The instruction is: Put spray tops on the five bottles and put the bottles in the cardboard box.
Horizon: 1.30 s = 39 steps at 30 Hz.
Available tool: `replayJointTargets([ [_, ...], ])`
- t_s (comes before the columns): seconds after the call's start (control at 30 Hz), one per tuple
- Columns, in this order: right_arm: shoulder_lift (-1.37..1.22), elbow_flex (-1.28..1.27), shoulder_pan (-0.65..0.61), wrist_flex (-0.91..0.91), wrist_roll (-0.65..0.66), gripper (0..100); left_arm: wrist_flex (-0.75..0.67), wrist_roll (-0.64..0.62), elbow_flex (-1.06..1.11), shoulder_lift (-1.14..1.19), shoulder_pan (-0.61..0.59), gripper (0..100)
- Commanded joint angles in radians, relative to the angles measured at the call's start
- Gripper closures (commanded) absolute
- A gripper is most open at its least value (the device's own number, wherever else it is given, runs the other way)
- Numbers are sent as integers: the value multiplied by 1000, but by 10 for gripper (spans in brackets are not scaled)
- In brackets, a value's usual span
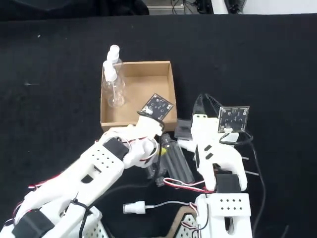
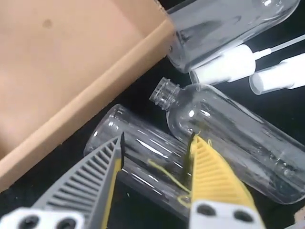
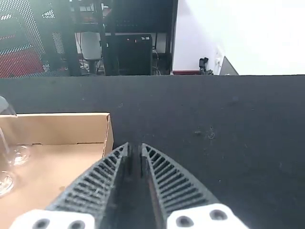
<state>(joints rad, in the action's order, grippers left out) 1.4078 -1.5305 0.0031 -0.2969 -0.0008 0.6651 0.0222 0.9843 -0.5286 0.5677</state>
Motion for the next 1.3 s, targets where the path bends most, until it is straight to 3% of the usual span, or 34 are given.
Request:
replayJointTargets([
  [0.0, 10, 22, -17, 25, 6, 980, -6, 14, 39, -9, -8, 809],
  [0.37, 10, 22, -17, 25, 6, 980, -5, 14, 59, -11, -19, 812],
  [0.73, 10, 22, -17, 25, 6, 980, 192, 15, 12, -127, -128, 809],
  [0.97, 13, 16, -18, 25, 6, 980, 199, 25, 87, -259, -214, 808],
  [1.13, 16, 12, -43, 25, 6, 980, 207, 110, 107, -311, -300, 808],
  [1.27, 16, 12, -44, 25, 6, 980, 279, 112, 74, -348, -343, 808],
])
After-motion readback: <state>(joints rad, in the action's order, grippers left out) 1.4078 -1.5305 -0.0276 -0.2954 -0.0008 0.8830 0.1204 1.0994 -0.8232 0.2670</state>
